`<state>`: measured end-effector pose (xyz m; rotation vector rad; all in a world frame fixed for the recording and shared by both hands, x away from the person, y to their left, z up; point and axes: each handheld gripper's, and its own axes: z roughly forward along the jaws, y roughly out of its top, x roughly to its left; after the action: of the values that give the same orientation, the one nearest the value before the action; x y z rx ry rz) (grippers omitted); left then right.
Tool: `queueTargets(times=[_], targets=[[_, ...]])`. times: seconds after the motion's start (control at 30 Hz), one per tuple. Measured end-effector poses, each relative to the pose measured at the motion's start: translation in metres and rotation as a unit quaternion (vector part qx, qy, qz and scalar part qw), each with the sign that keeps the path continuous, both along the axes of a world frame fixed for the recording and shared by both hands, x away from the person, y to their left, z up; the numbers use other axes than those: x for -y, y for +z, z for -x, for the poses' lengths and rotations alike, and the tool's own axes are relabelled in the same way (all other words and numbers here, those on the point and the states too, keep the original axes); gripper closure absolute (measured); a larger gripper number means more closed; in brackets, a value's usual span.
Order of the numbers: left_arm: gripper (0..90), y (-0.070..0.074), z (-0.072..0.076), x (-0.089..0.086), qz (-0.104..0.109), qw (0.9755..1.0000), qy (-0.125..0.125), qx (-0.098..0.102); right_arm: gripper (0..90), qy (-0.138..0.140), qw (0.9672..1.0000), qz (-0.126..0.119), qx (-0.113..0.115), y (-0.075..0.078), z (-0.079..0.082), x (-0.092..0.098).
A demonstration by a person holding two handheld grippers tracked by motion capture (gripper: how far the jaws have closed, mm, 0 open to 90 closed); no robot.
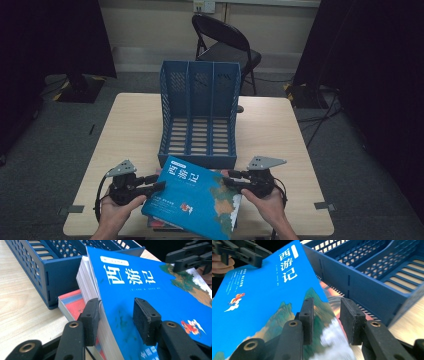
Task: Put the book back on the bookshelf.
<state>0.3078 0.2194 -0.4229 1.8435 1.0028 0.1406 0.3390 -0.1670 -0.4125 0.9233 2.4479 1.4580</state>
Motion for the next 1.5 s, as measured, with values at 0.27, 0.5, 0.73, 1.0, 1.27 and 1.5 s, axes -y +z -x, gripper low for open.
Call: queueTargets(times=[0.27, 0.5, 0.73, 1.0, 1.27, 1.5], targets=[[62.2, 0.002, -0.016, 0.012, -0.021, 0.9994, -0.014, 0.024, 65.9, 0.002, 1.0, 0.006, -0.007, -0.001, 0.009, 0.0], [63.4, 0.004, -0.041, 0.027, -0.019, 0.9983, -0.053, 0.011, 65.7, 0.006, 0.9999, 0.012, -0.006, 0.0, 0.036, 0.013], [64.3, 0.003, -0.033, 0.026, -0.016, 0.9991, -0.035, 0.014, 63.4, 0.032, 0.9993, 0.015, -0.012, 0.005, 0.028, 0.014], [59.6, 0.003, 0.004, 0.001, -0.008, 0.9996, -0.025, 0.012, 57.6, 0.066, 0.9977, 0.0, -0.012, 0.013, 0.006, 0.0], [53.4, 0.0, 0.03, -0.018, -0.005, 0.9997, -0.024, 0.004, 57.6, 0.061, 0.9981, -0.011, -0.001, 0.028, -0.006, -0.003], [52.0, -0.001, 0.038, -0.023, -0.002, 0.9997, -0.023, 0.01, 61.7, 0.068, 0.9973, 0.004, -0.03, 0.002, -0.023, -0.018]])
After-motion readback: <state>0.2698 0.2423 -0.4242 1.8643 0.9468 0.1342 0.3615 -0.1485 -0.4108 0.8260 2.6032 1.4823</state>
